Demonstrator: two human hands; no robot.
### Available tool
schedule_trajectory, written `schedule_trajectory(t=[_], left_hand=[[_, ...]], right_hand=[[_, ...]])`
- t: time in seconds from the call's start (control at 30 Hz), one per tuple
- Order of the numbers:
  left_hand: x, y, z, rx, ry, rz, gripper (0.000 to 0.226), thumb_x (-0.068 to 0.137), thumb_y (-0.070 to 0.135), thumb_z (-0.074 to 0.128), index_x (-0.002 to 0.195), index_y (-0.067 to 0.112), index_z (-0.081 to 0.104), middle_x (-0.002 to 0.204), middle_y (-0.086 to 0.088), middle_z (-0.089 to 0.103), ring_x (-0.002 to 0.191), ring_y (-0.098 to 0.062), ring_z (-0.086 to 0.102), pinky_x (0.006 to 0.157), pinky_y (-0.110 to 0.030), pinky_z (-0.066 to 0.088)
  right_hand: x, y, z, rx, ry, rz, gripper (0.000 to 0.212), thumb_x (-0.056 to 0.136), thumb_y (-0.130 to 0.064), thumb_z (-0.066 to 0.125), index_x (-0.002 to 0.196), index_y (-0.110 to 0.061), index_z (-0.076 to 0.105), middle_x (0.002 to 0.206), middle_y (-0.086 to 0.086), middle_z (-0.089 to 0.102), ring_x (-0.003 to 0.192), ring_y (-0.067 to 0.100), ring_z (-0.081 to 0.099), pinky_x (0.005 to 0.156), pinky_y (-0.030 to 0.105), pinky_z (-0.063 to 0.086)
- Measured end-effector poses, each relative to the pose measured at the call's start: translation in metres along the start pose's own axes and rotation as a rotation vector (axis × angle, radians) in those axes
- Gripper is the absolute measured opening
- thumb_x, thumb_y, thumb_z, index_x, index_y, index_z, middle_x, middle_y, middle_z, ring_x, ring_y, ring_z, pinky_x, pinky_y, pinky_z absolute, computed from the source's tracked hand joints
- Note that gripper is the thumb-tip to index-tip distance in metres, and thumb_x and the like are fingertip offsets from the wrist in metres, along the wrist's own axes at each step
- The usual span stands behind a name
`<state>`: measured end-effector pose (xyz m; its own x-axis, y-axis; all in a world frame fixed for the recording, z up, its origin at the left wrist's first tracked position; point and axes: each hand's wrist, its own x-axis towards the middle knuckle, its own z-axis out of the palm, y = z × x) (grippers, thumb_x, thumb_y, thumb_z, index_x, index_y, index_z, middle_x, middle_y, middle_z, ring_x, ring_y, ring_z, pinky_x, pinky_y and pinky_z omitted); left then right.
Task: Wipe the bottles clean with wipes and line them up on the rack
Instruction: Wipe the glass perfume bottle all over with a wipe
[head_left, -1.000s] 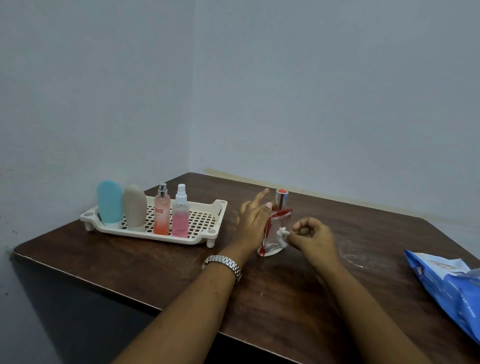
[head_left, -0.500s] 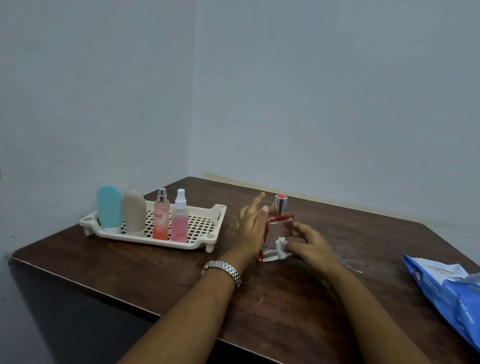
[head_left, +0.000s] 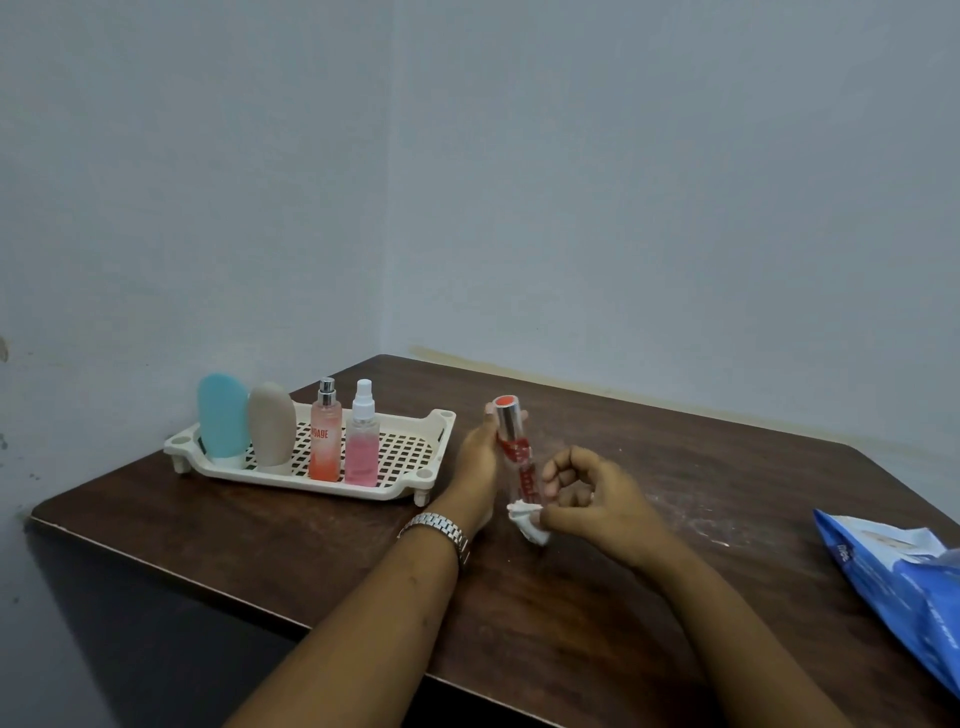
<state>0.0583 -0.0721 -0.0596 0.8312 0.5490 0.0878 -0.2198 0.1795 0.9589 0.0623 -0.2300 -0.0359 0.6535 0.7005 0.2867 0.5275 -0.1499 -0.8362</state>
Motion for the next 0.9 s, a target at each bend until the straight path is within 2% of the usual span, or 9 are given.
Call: schedule_trajectory(t=[0.1, 0.17, 0.23, 0.33, 0.4, 0.5, 0.7, 0.8, 0.9], left_hand=[[0.004, -0.001, -0.003, -0.089, -0.116, -0.094, 0.049, 0.095, 0.047, 0.034, 0.101, 0.02, 0.075, 0.121, -0.004, 0.065, 0.109, -0.019, 0.056, 0.106, -0.046, 0.039], [0.005, 0.0, -0.001, -0.209, -0.149, -0.129, 0.055, 0.098, 0.045, 0.027, 0.105, 0.013, 0.071, 0.122, -0.007, 0.066, 0.108, -0.021, 0.053, 0.114, -0.048, 0.032], [0.008, 0.001, 0.001, -0.299, -0.197, -0.185, 0.061, 0.099, 0.047, 0.02, 0.11, 0.007, 0.065, 0.121, -0.012, 0.065, 0.111, -0.028, 0.052, 0.113, -0.049, 0.033], [0.004, 0.003, 0.001, -0.384, -0.262, -0.241, 0.061, 0.099, 0.048, 0.02, 0.112, 0.005, 0.062, 0.12, -0.014, 0.063, 0.108, -0.031, 0.058, 0.101, -0.047, 0.041], [0.001, 0.005, -0.001, -0.415, -0.272, -0.233, 0.059, 0.1, 0.047, 0.022, 0.111, 0.004, 0.061, 0.124, -0.017, 0.06, 0.102, -0.03, 0.062, 0.099, -0.045, 0.043], [-0.004, 0.008, -0.003, -0.439, -0.281, -0.219, 0.058, 0.1, 0.048, 0.025, 0.112, 0.003, 0.06, 0.126, -0.021, 0.058, 0.106, -0.034, 0.06, 0.098, -0.047, 0.043], [-0.004, 0.008, -0.007, -0.462, -0.283, -0.266, 0.061, 0.097, 0.051, 0.03, 0.116, 0.002, 0.061, 0.111, -0.019, 0.067, 0.103, -0.031, 0.055, 0.096, -0.04, 0.041], [-0.002, 0.009, -0.005, -0.46, -0.257, -0.27, 0.055, 0.099, 0.045, 0.03, 0.111, 0.003, 0.063, 0.108, -0.018, 0.068, 0.086, -0.027, 0.06, 0.083, -0.039, 0.046], [-0.002, 0.01, -0.002, -0.425, -0.258, -0.267, 0.054, 0.102, 0.042, 0.023, 0.112, 0.005, 0.061, 0.111, -0.017, 0.065, 0.093, -0.03, 0.063, 0.085, -0.042, 0.047]], right_hand=[[-0.001, -0.004, 0.0, 0.065, -0.071, -0.035, 0.026, 0.072, 0.008, 0.071, 0.093, -0.001, 0.059, 0.083, 0.006, 0.058, 0.065, 0.005, 0.058, 0.064, 0.019, 0.052], [-0.001, -0.003, -0.001, 0.115, -0.069, -0.046, 0.023, 0.073, 0.011, 0.069, 0.092, -0.001, 0.06, 0.083, 0.006, 0.058, 0.067, 0.005, 0.059, 0.066, 0.019, 0.052], [0.0, -0.001, -0.001, 0.149, -0.053, -0.06, 0.022, 0.074, 0.011, 0.067, 0.091, -0.002, 0.062, 0.084, 0.006, 0.059, 0.07, 0.006, 0.059, 0.068, 0.02, 0.051], [0.001, 0.002, 0.001, 0.183, -0.027, -0.083, 0.02, 0.076, 0.009, 0.066, 0.089, -0.006, 0.065, 0.086, 0.005, 0.062, 0.078, 0.011, 0.06, 0.074, 0.025, 0.052], [0.002, 0.002, 0.004, 0.244, 0.052, -0.106, 0.018, 0.078, 0.006, 0.066, 0.09, -0.008, 0.067, 0.086, 0.002, 0.065, 0.081, 0.013, 0.061, 0.075, 0.026, 0.053], [0.004, 0.001, 0.013, 0.334, 0.204, -0.161, 0.02, 0.081, 0.005, 0.064, 0.092, -0.012, 0.067, 0.086, -0.002, 0.067, 0.081, 0.01, 0.061, 0.073, 0.024, 0.054], [0.011, 0.002, 0.028, 0.003, 0.349, -0.288, 0.024, 0.084, -0.002, 0.065, 0.091, -0.025, 0.068, 0.097, -0.004, 0.064, 0.087, -0.004, 0.059, 0.072, 0.008, 0.047], [0.02, 0.011, 0.026, -0.161, 0.435, -0.157, 0.024, 0.087, -0.003, 0.061, 0.096, -0.024, 0.068, 0.096, -0.008, 0.06, 0.082, -0.002, 0.057, 0.064, 0.002, 0.043], [0.025, 0.023, 0.021, -0.295, 0.357, 0.031, 0.023, 0.09, -0.005, 0.057, 0.104, -0.017, 0.07, 0.099, -0.006, 0.065, 0.075, -0.004, 0.053, 0.055, 0.004, 0.038]])
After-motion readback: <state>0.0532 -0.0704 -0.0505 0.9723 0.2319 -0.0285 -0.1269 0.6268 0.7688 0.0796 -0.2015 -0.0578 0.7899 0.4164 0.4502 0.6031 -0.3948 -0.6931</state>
